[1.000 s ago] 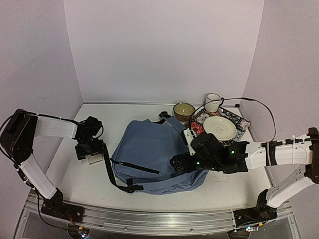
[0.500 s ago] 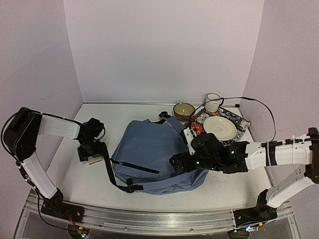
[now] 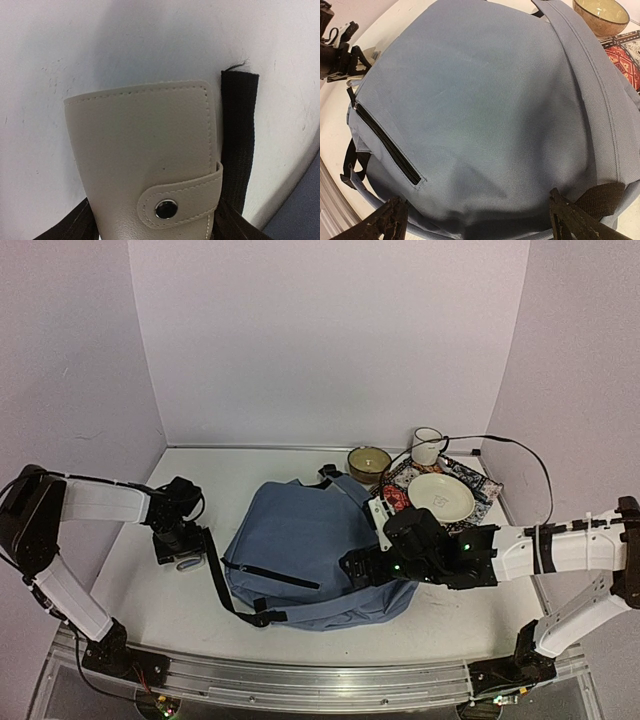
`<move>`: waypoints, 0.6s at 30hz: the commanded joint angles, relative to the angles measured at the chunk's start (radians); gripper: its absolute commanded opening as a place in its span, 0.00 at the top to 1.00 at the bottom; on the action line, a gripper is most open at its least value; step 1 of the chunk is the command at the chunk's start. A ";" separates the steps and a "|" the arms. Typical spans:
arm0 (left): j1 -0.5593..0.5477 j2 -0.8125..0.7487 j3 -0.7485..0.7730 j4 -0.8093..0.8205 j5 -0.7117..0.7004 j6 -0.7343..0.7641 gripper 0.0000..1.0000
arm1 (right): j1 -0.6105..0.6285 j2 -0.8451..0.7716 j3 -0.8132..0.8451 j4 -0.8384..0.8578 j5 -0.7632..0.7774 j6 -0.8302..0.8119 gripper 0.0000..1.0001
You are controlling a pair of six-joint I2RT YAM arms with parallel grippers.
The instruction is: Pack the student bag
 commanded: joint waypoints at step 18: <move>-0.091 -0.454 0.015 -0.030 0.174 0.084 0.27 | -0.002 0.118 0.241 0.074 -0.181 -0.005 0.02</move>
